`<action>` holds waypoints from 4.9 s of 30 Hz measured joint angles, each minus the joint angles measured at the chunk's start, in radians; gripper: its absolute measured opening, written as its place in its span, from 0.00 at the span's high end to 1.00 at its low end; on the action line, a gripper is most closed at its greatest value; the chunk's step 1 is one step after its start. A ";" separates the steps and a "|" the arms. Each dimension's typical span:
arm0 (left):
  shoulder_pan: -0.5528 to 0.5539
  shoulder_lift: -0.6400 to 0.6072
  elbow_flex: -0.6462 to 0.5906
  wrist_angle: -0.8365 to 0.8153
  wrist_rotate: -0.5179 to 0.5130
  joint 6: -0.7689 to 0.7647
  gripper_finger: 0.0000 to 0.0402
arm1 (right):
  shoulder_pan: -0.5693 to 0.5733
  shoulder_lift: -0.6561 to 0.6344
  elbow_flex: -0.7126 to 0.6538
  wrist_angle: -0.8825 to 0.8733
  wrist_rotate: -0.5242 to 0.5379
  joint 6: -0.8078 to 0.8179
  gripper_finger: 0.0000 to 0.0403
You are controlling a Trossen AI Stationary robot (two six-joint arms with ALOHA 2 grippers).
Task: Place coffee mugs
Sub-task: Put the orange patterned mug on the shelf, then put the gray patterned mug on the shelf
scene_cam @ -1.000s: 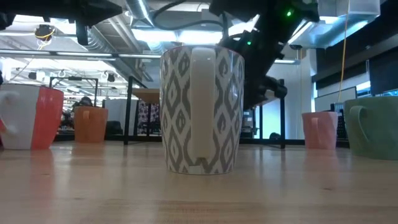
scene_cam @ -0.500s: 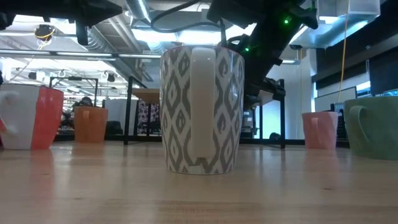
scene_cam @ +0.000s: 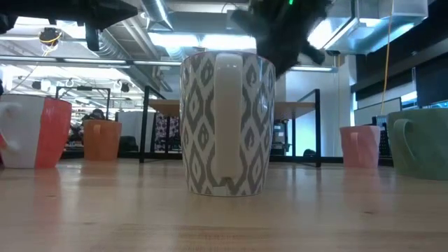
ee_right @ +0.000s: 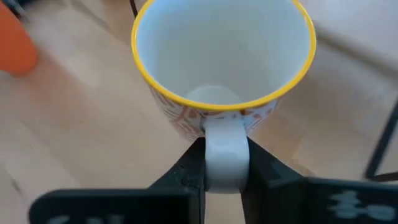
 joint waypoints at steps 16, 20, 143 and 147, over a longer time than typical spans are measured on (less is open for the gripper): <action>0.000 0.000 0.000 -0.001 -0.001 0.000 1.00 | -0.252 -0.046 0.295 -0.349 0.229 -0.135 0.90; 0.000 0.000 0.000 -0.001 -0.001 0.000 1.00 | -0.359 -0.046 0.261 -0.316 0.245 -0.148 0.90; -0.284 1.109 0.422 -0.157 0.347 -0.343 0.67 | 0.349 0.201 -0.058 0.333 -0.203 0.066 0.60; -0.283 1.124 0.422 -0.129 0.366 -0.341 0.67 | 0.320 0.201 -0.058 0.309 -0.203 0.059 0.60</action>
